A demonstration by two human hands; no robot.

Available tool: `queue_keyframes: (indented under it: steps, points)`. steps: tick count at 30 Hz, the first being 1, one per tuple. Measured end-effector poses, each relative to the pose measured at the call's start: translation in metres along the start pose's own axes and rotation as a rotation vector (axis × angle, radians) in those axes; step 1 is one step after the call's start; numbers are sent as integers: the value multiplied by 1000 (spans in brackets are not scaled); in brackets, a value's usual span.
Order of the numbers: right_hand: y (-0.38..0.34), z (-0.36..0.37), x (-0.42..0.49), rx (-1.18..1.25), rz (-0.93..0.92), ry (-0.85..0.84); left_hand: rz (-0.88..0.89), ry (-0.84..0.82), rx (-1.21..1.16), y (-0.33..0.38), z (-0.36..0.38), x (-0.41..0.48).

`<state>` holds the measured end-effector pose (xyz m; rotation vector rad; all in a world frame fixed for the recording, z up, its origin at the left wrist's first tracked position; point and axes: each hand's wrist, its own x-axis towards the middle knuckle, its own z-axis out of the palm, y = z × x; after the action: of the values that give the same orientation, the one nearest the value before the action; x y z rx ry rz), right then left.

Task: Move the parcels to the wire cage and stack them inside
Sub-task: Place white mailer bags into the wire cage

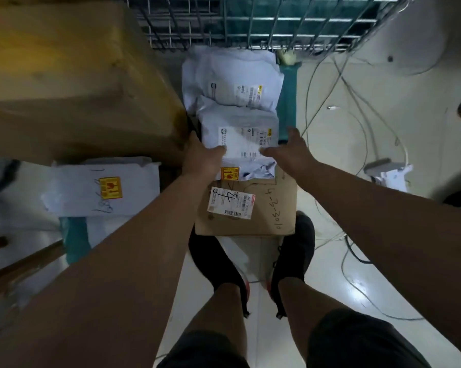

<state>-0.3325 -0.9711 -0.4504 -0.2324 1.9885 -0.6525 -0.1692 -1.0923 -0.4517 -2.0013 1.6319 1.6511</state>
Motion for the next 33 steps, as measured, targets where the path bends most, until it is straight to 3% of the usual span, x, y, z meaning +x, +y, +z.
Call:
queue_keyframes:
  steps: [9,19,24,30,33]
  points:
    - [23,23,47,240,47,-69,-170,-48,-307,-23,23,57]
    - [15,20,44,336,39,-84,-156,-98,-530,-27,16,56]
    - [-10,-6,9,401,6,-68,-167,-138,-528,-5,-8,14]
    - [-78,-64,-64,384,-66,-90,-147,-395,-447,47,-68,-84]
    - [-121,-92,-109,352,-114,-100,-162,-399,-488,77,-102,-133]
